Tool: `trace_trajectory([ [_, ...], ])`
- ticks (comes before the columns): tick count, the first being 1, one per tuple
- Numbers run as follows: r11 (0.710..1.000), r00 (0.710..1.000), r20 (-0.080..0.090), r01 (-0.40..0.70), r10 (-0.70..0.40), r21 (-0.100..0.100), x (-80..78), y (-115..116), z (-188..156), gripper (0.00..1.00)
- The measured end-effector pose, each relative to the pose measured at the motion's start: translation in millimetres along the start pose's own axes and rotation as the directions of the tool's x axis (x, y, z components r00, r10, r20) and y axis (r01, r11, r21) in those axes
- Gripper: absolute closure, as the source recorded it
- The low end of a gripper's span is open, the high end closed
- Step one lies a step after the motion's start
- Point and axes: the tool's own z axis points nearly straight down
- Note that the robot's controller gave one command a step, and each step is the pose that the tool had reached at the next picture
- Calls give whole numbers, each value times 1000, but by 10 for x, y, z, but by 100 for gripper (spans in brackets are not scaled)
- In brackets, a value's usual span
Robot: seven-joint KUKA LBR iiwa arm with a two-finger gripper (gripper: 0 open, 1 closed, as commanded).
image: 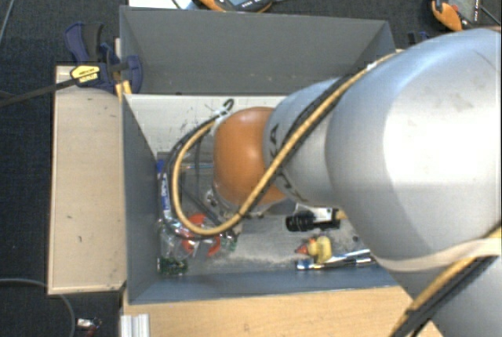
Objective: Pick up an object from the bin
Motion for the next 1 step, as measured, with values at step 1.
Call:
trace_trajectory([
  [1, 984, 984, -7, 178, -178, 2, -345, -89, -34, 100],
])
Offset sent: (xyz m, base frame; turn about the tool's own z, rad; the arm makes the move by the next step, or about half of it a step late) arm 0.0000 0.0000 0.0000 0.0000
